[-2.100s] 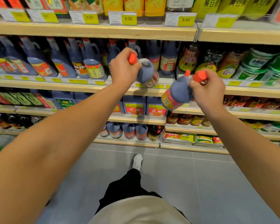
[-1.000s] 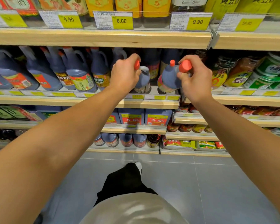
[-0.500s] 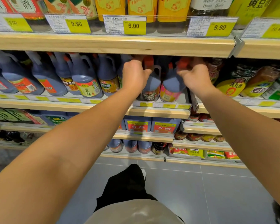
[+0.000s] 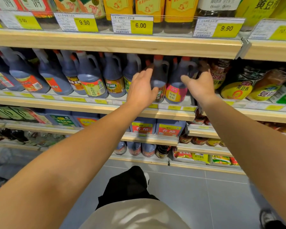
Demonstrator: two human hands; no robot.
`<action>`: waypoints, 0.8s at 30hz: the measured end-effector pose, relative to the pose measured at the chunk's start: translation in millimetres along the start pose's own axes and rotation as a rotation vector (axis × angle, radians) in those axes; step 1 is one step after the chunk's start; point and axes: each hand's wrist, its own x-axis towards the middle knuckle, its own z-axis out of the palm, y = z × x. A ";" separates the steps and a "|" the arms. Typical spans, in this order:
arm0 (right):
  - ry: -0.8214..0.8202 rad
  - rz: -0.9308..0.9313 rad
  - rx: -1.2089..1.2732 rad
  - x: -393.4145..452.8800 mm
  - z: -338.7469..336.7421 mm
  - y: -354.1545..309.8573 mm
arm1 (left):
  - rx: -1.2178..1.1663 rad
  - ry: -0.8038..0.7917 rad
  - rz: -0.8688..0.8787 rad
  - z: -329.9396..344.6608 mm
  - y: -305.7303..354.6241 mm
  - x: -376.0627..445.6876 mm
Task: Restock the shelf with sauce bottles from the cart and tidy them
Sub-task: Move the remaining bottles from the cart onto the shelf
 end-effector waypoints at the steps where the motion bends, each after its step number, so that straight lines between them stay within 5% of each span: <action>1: 0.001 -0.029 -0.044 -13.6 -4.4 5.1 | -0.034 -0.015 -0.001 -1.1 -2.4 -9.8; 12: -0.428 -0.184 -0.396 -186.4 -8.0 18.3 | -0.030 -0.169 -0.224 -55.2 -26.4 -191.1; 24: -0.797 -0.555 -0.529 -339.3 151.8 -66.8 | 0.104 -0.065 -0.576 -176.8 -160.8 -370.1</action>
